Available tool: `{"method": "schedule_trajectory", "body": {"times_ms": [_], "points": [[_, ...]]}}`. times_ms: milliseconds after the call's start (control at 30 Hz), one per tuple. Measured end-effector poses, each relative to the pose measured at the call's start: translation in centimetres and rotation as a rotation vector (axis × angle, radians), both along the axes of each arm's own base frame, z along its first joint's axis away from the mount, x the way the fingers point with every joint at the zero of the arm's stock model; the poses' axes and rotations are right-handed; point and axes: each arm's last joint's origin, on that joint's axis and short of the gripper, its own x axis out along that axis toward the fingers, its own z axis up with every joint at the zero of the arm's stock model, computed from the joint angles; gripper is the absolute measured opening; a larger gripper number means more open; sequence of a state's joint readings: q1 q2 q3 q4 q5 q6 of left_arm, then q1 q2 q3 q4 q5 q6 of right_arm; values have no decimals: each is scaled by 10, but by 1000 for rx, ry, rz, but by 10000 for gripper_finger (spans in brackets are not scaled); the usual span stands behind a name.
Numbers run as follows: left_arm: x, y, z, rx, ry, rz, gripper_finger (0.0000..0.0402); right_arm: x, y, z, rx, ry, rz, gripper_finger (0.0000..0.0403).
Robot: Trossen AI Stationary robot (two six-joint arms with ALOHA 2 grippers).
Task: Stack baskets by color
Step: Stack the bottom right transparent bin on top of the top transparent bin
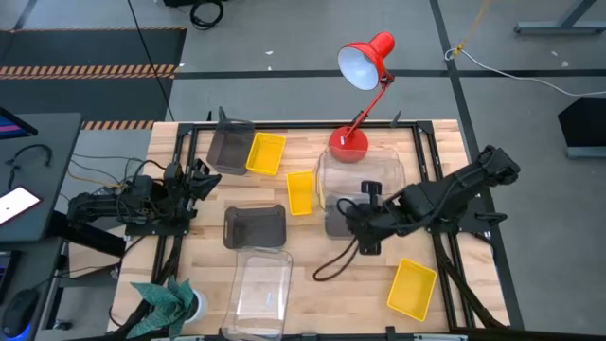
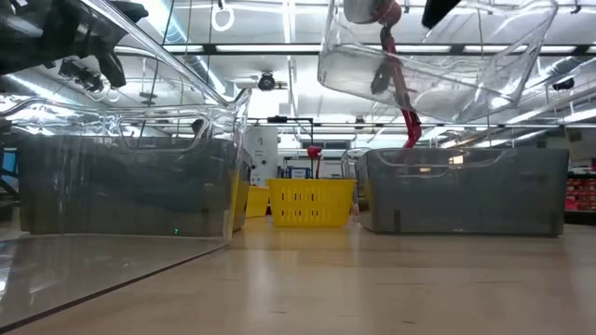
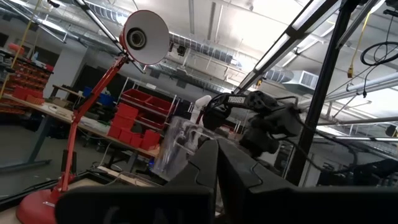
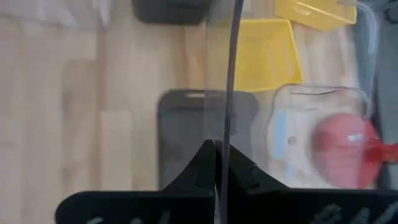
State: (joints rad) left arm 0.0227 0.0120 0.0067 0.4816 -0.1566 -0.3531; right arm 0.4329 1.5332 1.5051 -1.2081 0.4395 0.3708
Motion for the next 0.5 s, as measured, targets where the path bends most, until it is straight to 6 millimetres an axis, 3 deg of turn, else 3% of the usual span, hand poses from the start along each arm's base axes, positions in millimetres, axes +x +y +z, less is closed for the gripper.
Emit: {"method": "schedule_trajectory", "body": {"times_ms": [267,500], "points": [[0,0,0,1,4,1,19,4,-31,-3,-101,119,40,5],[2,0,-4,0,41,1,13,-2,-56,-24,-91,199,9,7]]}}
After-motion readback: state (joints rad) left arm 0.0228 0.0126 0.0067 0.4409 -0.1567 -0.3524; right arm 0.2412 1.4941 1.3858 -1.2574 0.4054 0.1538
